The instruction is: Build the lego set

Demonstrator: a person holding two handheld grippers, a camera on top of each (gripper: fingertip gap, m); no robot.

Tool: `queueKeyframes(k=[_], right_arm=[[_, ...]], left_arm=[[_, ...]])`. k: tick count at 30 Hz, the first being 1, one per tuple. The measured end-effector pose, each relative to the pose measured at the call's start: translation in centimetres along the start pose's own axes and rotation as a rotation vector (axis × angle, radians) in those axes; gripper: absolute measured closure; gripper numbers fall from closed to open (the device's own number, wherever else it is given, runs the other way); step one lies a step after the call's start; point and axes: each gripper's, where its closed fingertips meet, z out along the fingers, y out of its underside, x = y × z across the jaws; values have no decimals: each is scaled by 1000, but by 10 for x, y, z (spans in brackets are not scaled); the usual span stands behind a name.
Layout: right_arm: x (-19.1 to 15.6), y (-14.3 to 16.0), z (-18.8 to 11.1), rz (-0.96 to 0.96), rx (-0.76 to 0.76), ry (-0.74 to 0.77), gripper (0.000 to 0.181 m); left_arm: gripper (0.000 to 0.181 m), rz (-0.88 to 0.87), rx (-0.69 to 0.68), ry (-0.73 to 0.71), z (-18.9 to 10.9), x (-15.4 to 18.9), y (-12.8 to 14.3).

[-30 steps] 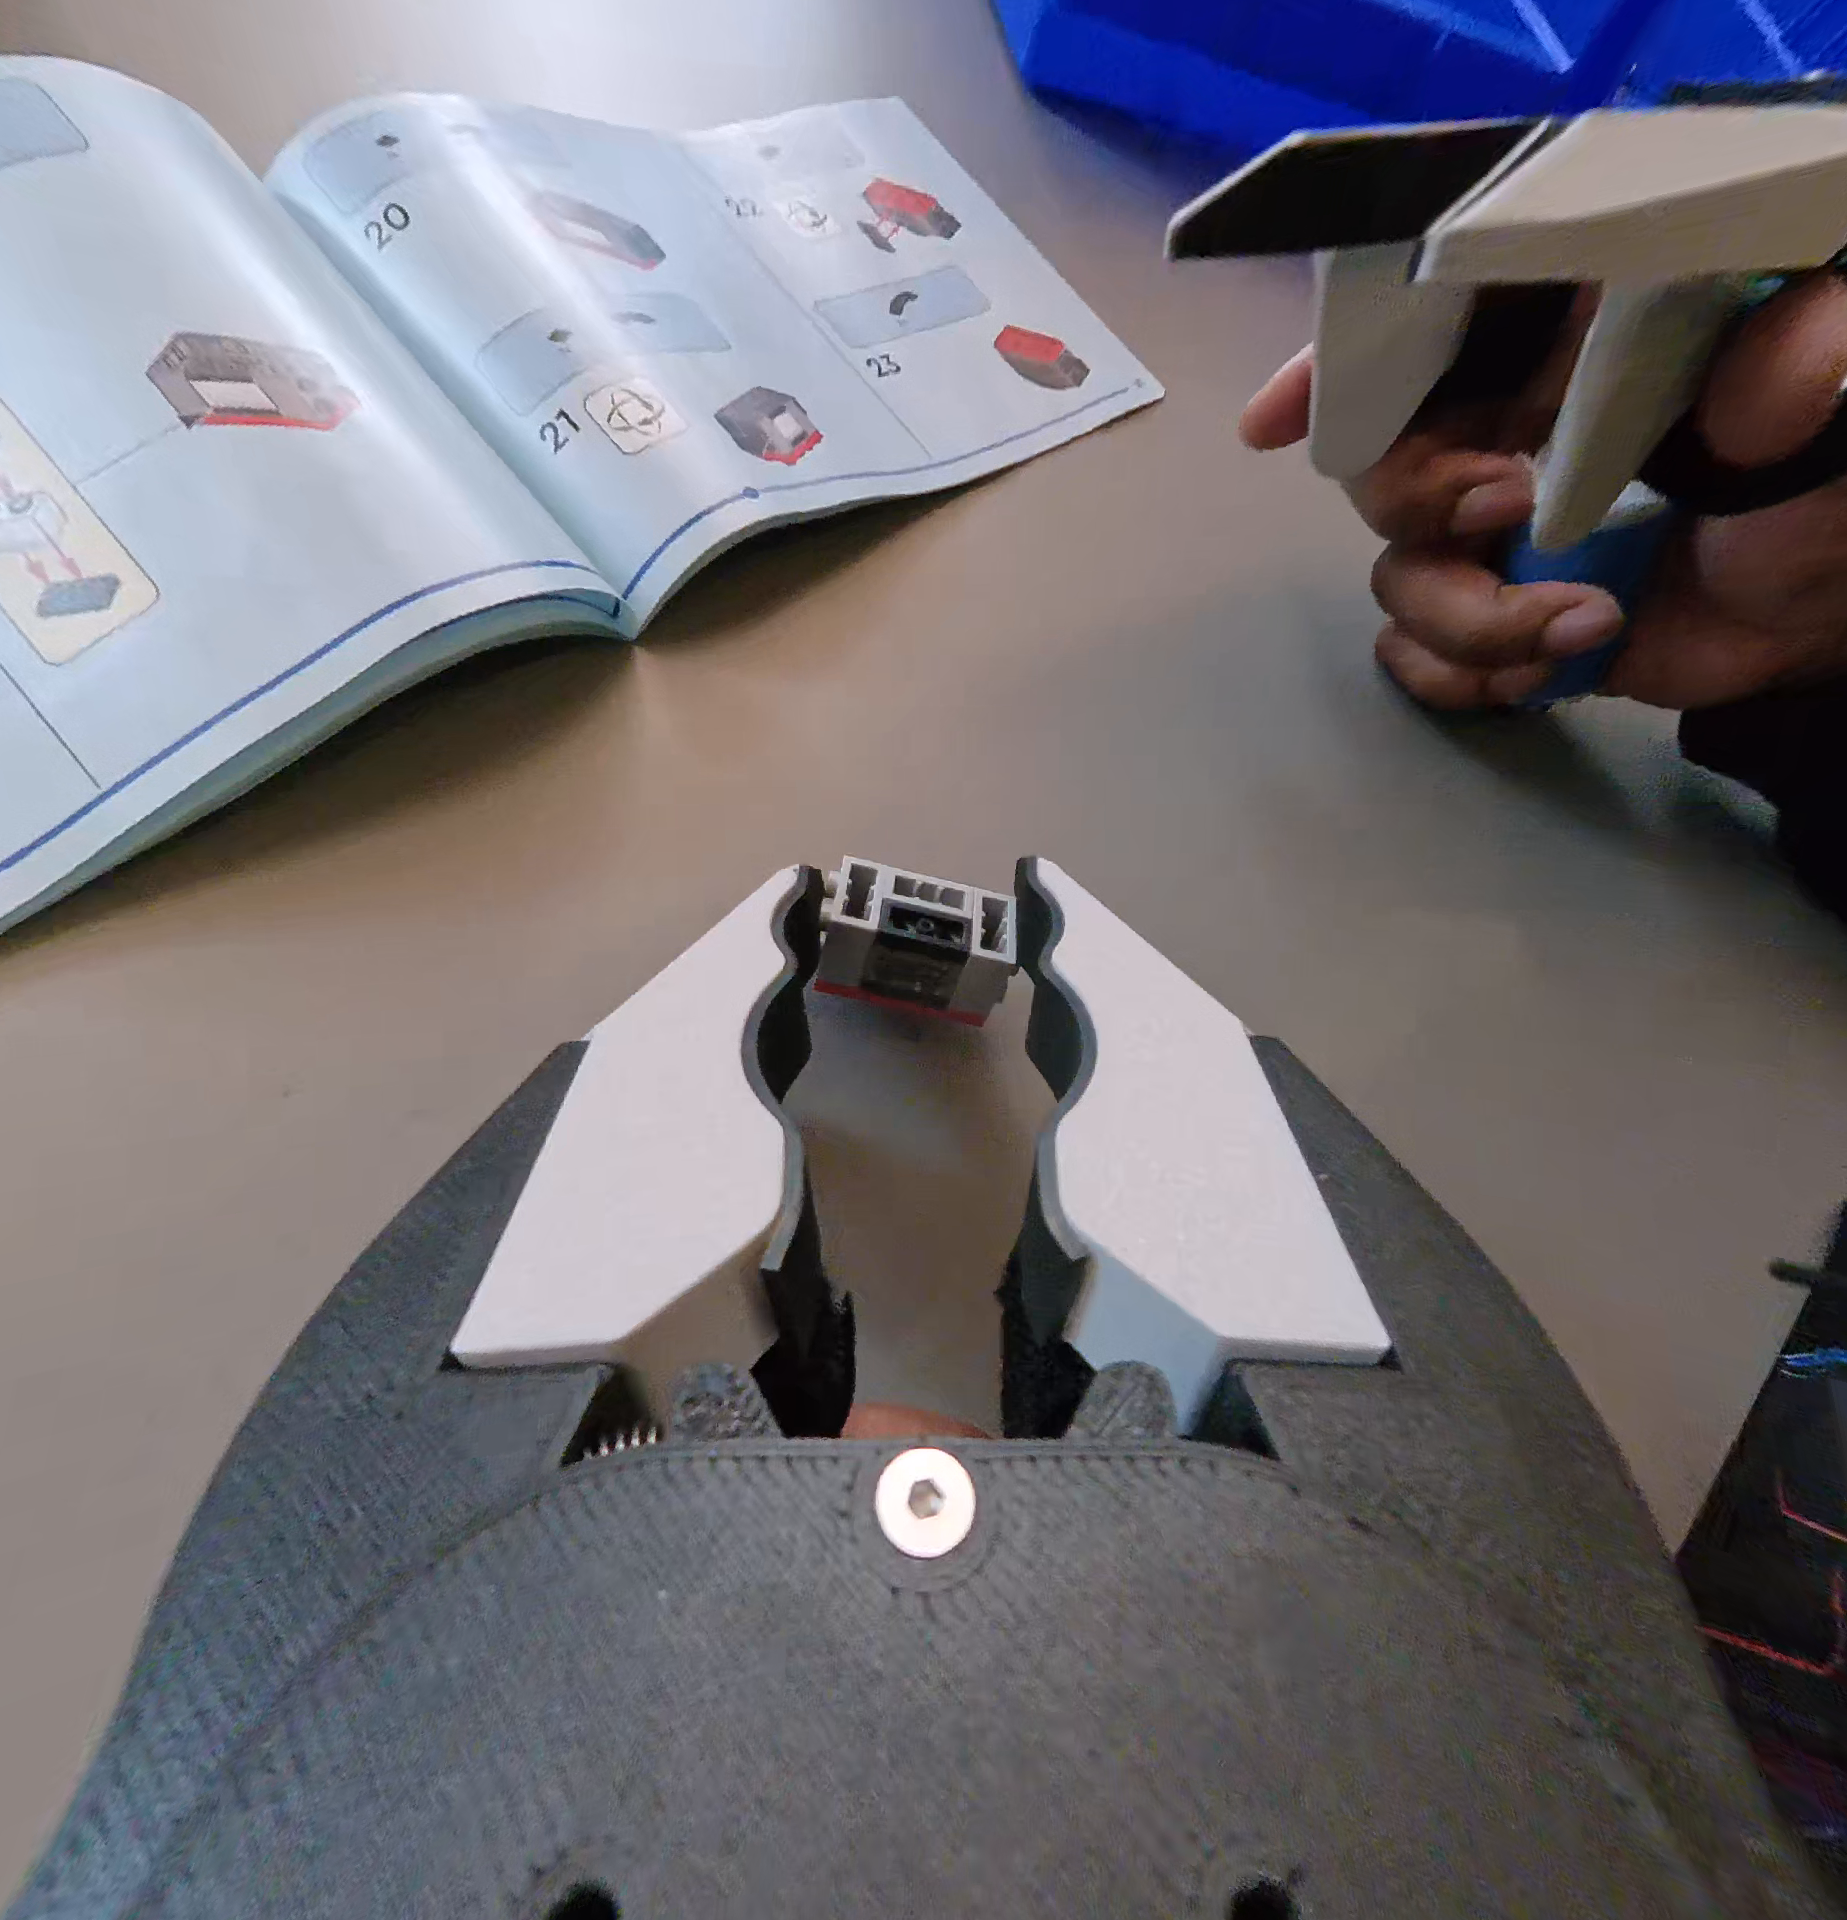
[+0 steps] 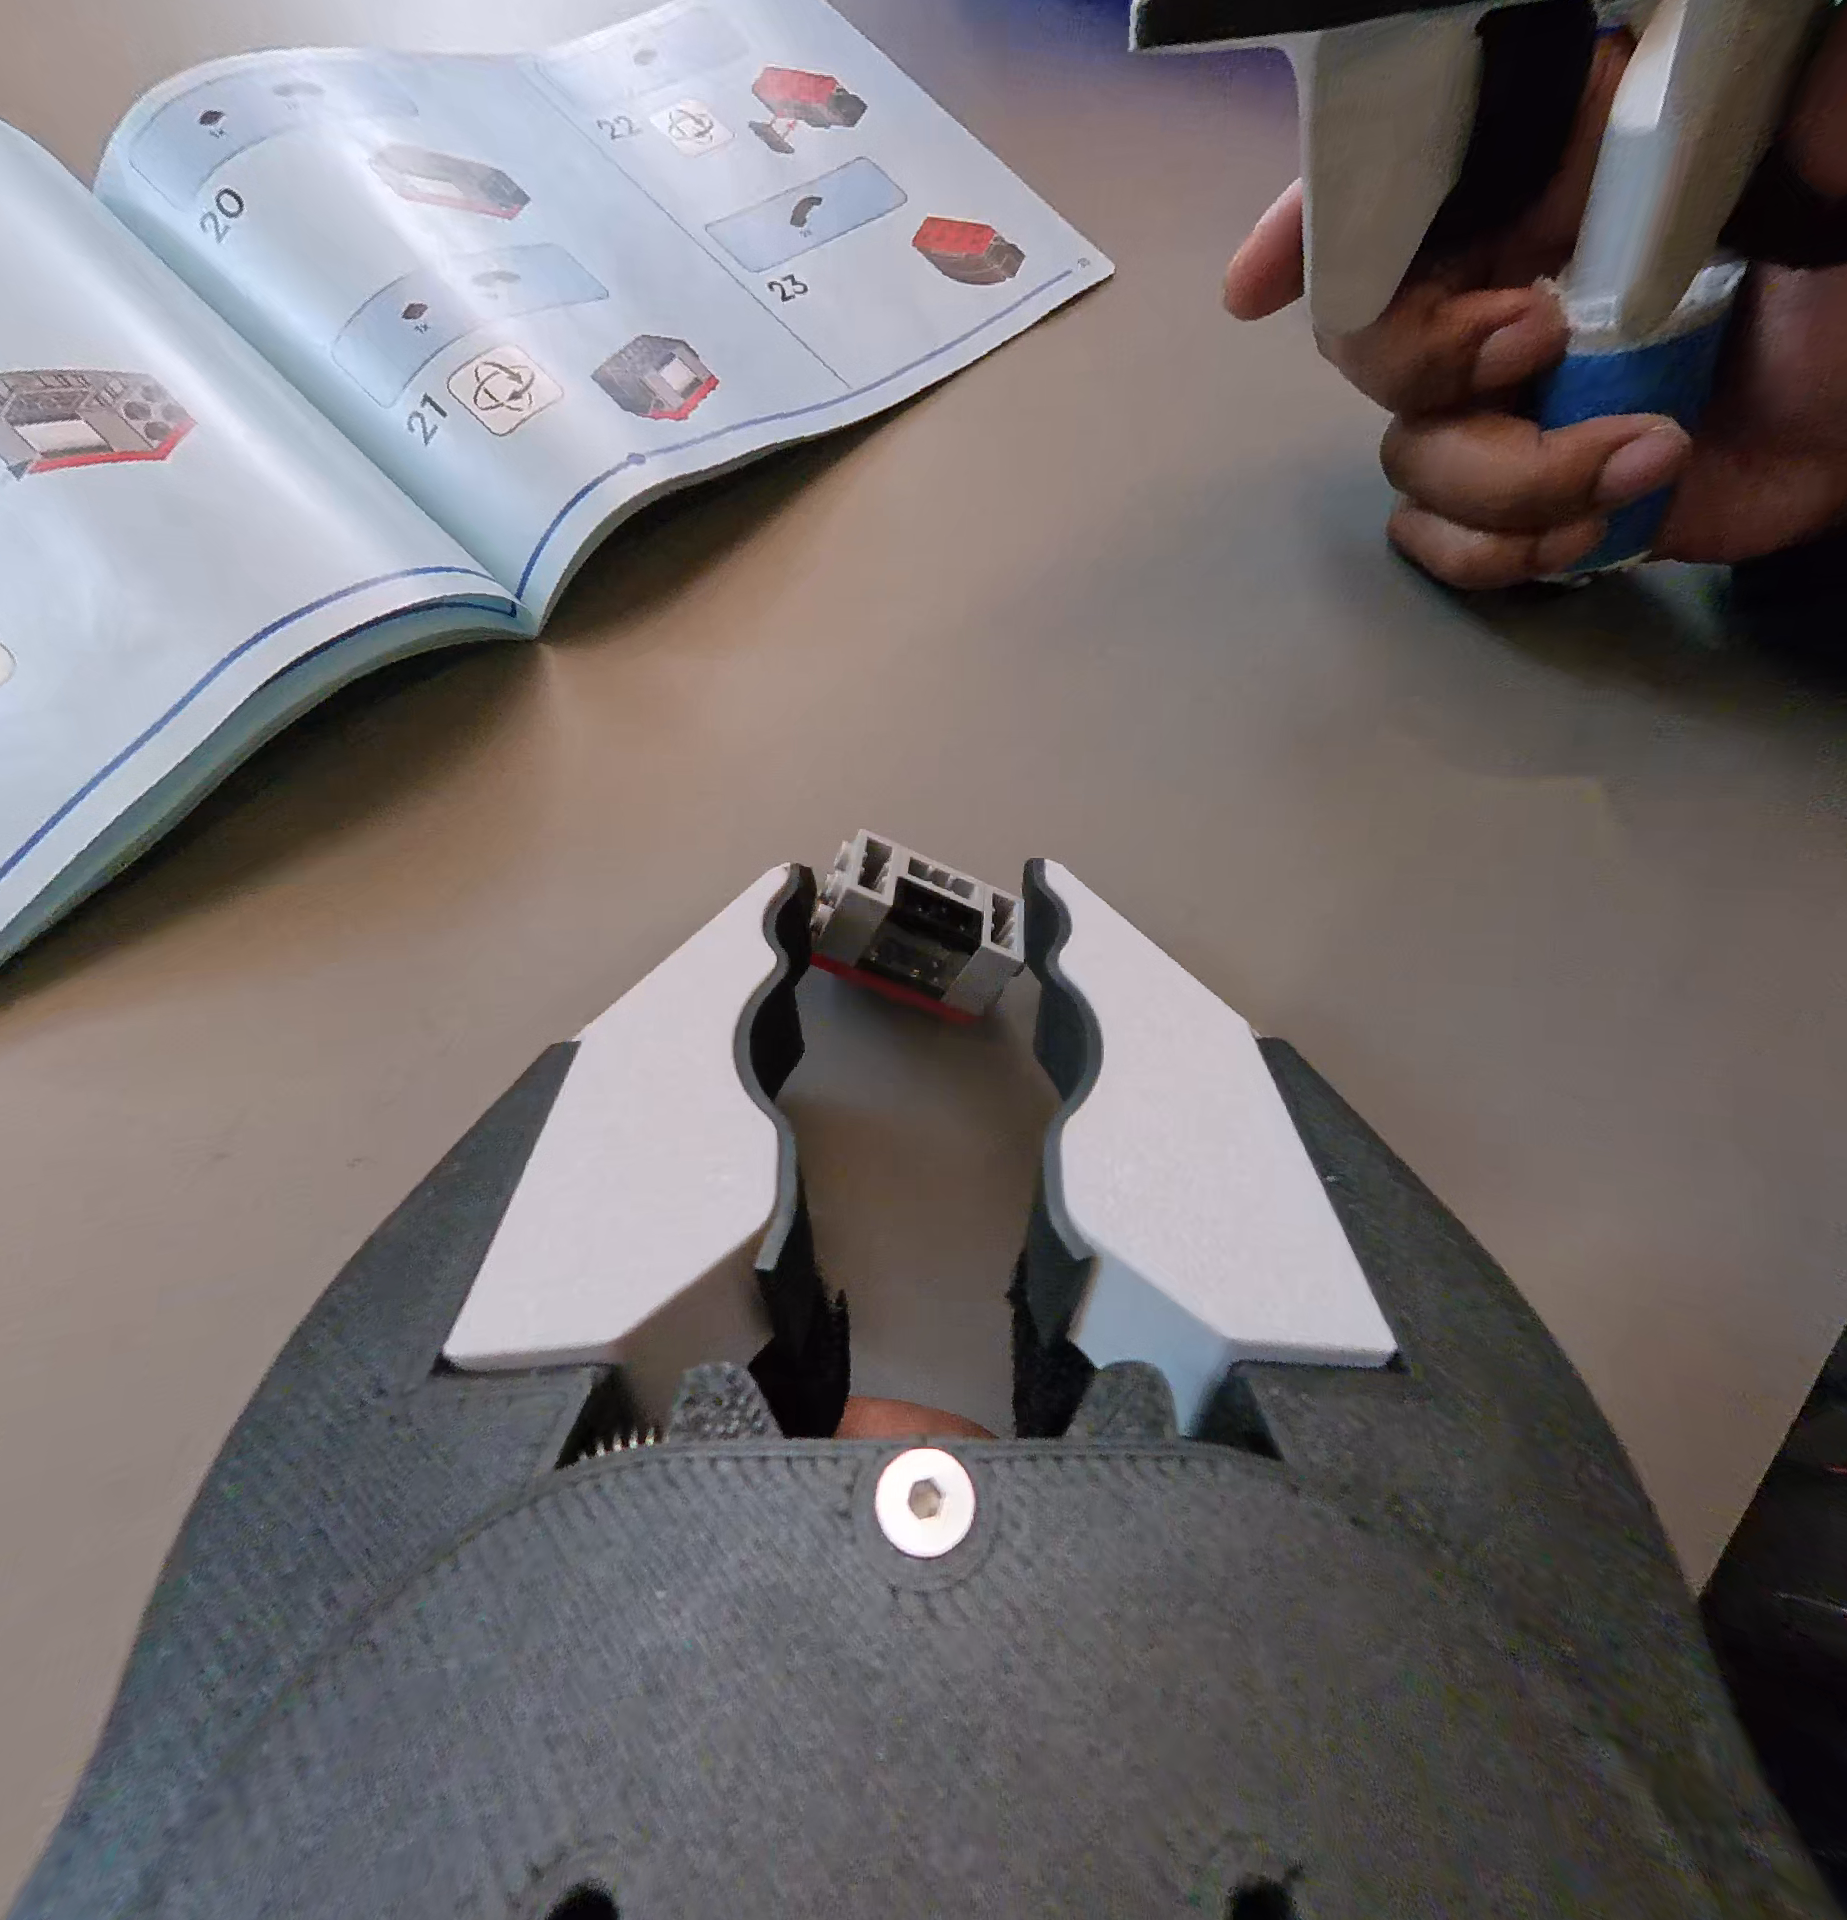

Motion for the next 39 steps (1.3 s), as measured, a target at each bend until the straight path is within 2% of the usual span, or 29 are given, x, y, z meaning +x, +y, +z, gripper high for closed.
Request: queueKeyframes(k=[7, 12, 15, 18, 21, 23, 29, 39], right_arm=[[-2, 1, 0, 1, -6, -9, 130], [-2, 1, -1, 1, -4, -9, 130], [-2, 1, 0, -2, -5, -7, 130], [-2, 1, -1, -3, -4, -6, 130], [-2, 1, 0, -4, -5, -4, 130], [-2, 1, 0, -5, -6, -2, 130], [1, 1, 0, 3, -5, 11, 130], [5, 0, 0, 33, 0, 17, 130]], left_arm=[[132, -36, 36, 54, -5, 2, -4], [127, -82, 142, 88, -17, 1, -15], [124, -97, 270, 44, -34, -7, -27], [122, -89, 368, -75, -55, -26, -31], [122, -37, 330, -252, -70, -54, -18], [121, -17, 331, -308, -79, -64, -13], [127, -137, 406, -291, -91, -78, -15], [130, -238, 378, -249, -87, -86, -10]])
